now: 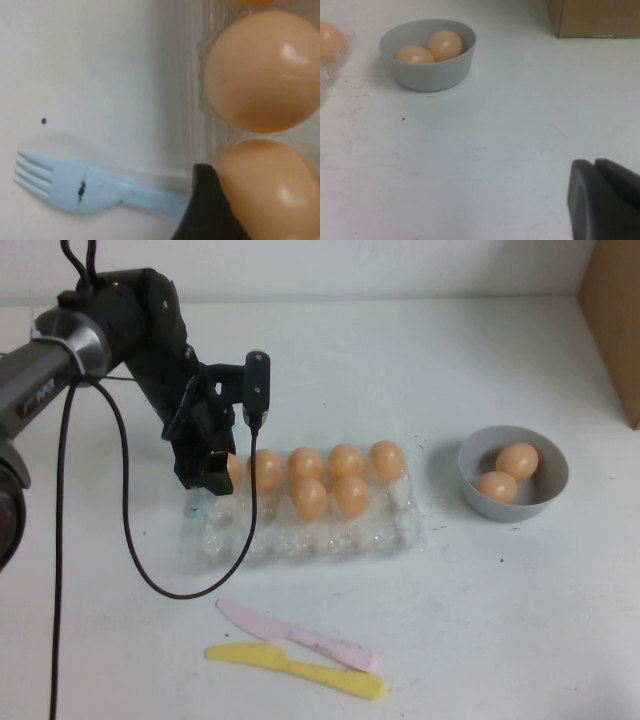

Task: Take an egg out of the egg box
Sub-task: Pick up the egg from the plastic box

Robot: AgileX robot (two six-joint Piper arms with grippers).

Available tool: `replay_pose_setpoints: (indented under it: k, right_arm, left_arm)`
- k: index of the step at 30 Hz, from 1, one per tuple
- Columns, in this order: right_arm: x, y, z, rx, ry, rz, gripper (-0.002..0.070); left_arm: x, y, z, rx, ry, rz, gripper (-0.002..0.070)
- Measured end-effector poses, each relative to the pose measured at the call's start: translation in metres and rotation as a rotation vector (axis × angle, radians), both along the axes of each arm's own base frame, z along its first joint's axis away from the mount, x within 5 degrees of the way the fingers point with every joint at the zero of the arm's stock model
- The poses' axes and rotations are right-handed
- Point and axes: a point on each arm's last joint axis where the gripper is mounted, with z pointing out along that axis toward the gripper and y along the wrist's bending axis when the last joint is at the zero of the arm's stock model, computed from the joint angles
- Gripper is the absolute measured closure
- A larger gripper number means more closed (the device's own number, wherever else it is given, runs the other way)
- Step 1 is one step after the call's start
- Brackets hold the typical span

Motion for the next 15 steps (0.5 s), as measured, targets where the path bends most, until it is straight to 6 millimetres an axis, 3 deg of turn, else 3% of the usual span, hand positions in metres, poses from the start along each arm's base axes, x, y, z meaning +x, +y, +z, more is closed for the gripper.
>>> replay_pose_setpoints:
  k: [4, 15]
  right_arm:
    - [0.0, 0.0, 0.0, 0.0, 0.0, 0.0, 0.0694]
    - [0.0, 0.0, 0.0, 0.0, 0.0, 0.0, 0.0694]
  left_arm:
    - [0.0002, 0.0, 0.0, -0.001, -0.002, 0.0, 0.0326]
    - [-0.001, 0.0003, 0.0051, -0.003, -0.011, 0.0, 0.033]
